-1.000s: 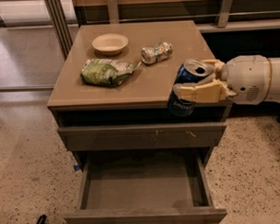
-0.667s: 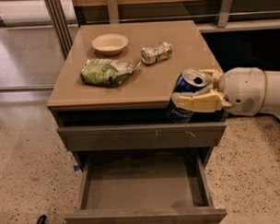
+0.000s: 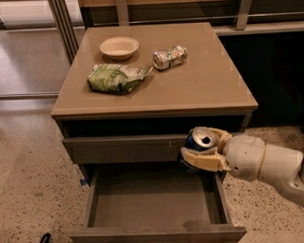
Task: Place pepsi can into middle drawer
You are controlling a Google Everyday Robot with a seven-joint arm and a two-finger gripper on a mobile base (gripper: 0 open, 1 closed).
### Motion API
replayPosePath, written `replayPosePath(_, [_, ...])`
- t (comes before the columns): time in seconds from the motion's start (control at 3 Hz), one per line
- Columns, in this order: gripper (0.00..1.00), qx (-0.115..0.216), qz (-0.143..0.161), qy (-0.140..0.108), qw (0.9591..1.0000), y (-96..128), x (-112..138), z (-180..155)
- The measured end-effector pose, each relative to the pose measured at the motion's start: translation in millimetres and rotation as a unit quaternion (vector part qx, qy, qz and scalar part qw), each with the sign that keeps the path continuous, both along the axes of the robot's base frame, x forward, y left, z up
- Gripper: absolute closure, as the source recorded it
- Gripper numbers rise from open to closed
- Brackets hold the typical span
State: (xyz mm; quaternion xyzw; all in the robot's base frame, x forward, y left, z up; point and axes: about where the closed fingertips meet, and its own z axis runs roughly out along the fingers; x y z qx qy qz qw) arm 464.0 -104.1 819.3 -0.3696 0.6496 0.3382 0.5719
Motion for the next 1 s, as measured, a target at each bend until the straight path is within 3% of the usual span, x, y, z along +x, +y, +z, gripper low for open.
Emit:
replayPosePath(0.67, [1.0, -0.004, -0.043, 0.058, 0.9974, 2, -20, -112])
replayPosePath(1.0, [1.0, -0.004, -0.043, 0.058, 0.9974, 2, -20, -112])
